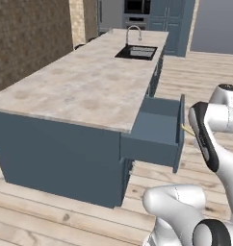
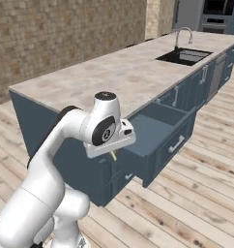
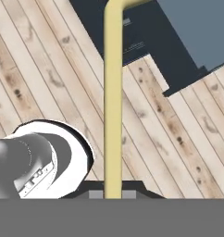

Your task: Take a straw from the drawer in front and place it inside the glass cup on the dining counter.

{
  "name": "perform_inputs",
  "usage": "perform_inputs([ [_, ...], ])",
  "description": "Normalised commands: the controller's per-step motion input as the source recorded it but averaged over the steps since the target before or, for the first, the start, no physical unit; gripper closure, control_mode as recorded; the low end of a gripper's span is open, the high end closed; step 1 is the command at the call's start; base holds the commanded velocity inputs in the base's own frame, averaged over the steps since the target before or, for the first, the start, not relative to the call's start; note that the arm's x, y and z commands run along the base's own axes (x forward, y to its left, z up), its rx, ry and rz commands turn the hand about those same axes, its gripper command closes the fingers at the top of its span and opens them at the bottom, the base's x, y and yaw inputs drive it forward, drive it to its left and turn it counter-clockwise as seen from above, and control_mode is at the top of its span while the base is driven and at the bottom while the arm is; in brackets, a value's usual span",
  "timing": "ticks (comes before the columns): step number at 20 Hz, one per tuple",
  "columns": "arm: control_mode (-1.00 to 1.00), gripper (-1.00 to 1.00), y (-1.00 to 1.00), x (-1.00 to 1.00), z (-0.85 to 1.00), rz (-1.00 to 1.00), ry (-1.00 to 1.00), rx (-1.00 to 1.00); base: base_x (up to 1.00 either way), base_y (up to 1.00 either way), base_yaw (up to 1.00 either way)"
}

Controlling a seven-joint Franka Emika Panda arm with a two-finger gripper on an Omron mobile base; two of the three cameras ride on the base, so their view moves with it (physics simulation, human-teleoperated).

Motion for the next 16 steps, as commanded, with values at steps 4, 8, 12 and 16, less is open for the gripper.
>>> perform_inputs([
  [4,1.0,1.0,0.0,0.0,0.0,0.0,0.0,0.0,-0.52,-0.07,-0.38],
  [8,1.0,1.0,0.0,0.0,0.0,0.0,0.0,0.0,-0.66,-0.14,-0.7],
  [12,1.0,1.0,0.0,0.0,0.0,0.0,0.0,0.0,-0.52,-0.06,-0.76],
  [16,1.0,1.0,0.0,0.0,0.0,0.0,0.0,0.0,-0.35,-0.08,-0.69],
])
